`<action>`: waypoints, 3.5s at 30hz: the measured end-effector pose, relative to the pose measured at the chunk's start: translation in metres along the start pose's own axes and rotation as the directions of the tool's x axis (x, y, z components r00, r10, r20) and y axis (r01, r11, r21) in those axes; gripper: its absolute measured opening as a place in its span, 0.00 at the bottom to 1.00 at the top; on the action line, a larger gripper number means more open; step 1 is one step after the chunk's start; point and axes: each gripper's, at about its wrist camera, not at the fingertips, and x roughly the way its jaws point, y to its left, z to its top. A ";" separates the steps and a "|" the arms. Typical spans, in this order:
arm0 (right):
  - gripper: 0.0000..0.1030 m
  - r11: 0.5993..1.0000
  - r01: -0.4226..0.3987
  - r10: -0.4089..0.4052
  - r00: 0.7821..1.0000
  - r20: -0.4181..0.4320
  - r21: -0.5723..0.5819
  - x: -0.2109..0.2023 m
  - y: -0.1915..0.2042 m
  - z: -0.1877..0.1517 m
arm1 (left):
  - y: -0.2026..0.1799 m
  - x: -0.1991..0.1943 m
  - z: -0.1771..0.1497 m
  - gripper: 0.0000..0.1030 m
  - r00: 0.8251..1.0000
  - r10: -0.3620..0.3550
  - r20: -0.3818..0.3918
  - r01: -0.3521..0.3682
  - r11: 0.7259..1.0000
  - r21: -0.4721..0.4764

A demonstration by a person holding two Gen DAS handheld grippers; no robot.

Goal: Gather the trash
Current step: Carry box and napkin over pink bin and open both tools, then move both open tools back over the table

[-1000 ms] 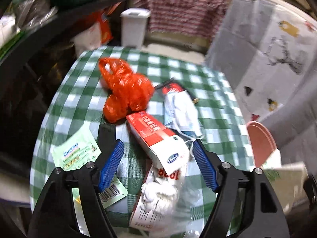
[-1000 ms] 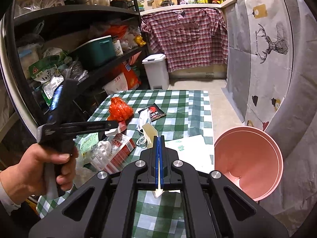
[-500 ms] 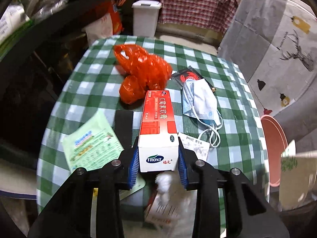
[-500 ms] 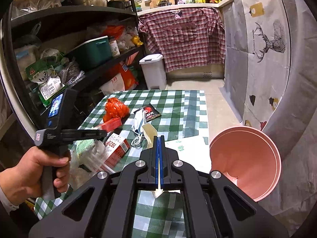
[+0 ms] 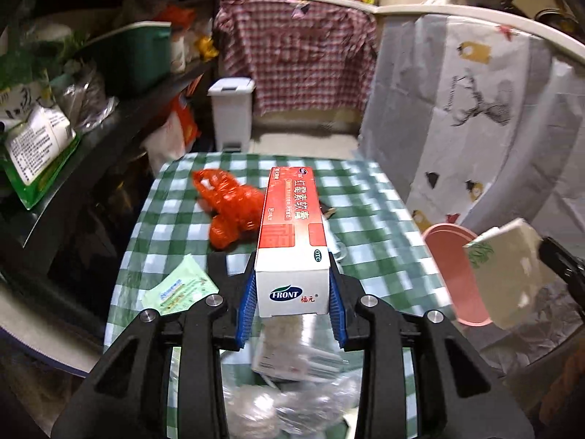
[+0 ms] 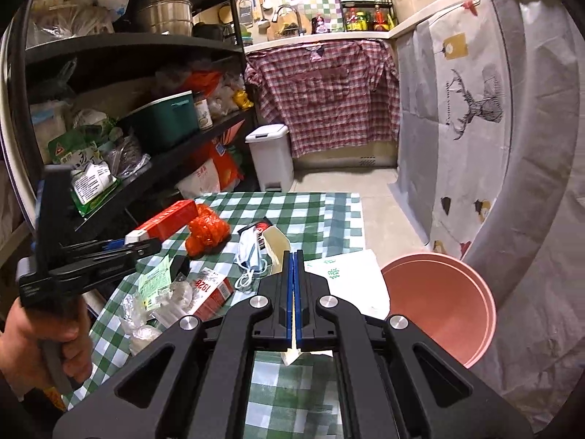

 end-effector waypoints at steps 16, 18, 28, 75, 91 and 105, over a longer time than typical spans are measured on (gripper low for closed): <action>0.01 0.994 0.101 -0.102 0.994 0.036 0.033 -0.010 -0.039 0.006 | -0.070 -0.007 -0.019 0.33 0.995 -0.099 0.031 0.095 0.990 0.105; 0.01 0.993 0.113 -0.114 0.993 0.039 0.041 -0.011 -0.047 0.007 | -0.077 -0.006 -0.018 0.33 0.994 -0.108 0.032 0.104 0.989 0.109; 0.01 0.977 0.173 -0.181 0.982 0.056 0.125 -0.021 -0.102 0.016 | -0.124 0.005 -0.016 0.33 0.987 -0.160 0.030 0.153 0.975 0.162; 0.35 0.937 0.305 -0.300 0.952 -0.055 0.169 0.017 -0.166 0.007 | -0.221 0.079 -0.022 0.45 0.970 -0.225 -0.090 0.238 0.956 0.171; 0.38 0.950 0.282 -0.276 0.959 -0.064 0.137 0.015 -0.148 0.005 | -0.179 0.043 -0.017 0.44 0.972 -0.231 -0.035 0.233 0.960 0.157; 0.20 0.991 0.116 -0.115 0.993 -0.015 0.069 0.002 -0.069 -0.005 | -0.078 0.000 -0.011 0.44 0.986 -0.160 0.047 0.152 0.979 0.134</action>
